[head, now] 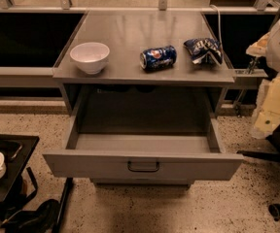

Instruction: Place pepsi can into top drawer

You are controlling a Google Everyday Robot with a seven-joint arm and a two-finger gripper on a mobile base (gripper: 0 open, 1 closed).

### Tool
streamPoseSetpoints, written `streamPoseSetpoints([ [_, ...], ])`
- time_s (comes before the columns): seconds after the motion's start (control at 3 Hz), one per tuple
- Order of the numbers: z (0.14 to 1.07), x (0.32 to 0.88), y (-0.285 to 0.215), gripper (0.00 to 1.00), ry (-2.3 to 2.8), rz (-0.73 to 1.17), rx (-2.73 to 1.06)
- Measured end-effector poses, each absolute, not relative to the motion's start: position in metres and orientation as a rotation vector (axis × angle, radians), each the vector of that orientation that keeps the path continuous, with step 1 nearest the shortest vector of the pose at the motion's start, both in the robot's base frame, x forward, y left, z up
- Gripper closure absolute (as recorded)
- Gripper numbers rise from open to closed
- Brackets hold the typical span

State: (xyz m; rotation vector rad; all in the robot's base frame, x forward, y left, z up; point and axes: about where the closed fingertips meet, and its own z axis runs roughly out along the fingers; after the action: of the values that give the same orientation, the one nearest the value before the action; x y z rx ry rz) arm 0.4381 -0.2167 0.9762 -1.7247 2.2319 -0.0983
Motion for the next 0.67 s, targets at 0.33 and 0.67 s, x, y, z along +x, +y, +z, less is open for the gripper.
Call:
streamPoseSetpoints([
  [0.33,0.9762,0.4383,-0.2165,0.0,2.231,-0.098,-1.725],
  [0.67,0.9768,0.4445,-0.211,0.0,2.209,-0.099,-1.737],
])
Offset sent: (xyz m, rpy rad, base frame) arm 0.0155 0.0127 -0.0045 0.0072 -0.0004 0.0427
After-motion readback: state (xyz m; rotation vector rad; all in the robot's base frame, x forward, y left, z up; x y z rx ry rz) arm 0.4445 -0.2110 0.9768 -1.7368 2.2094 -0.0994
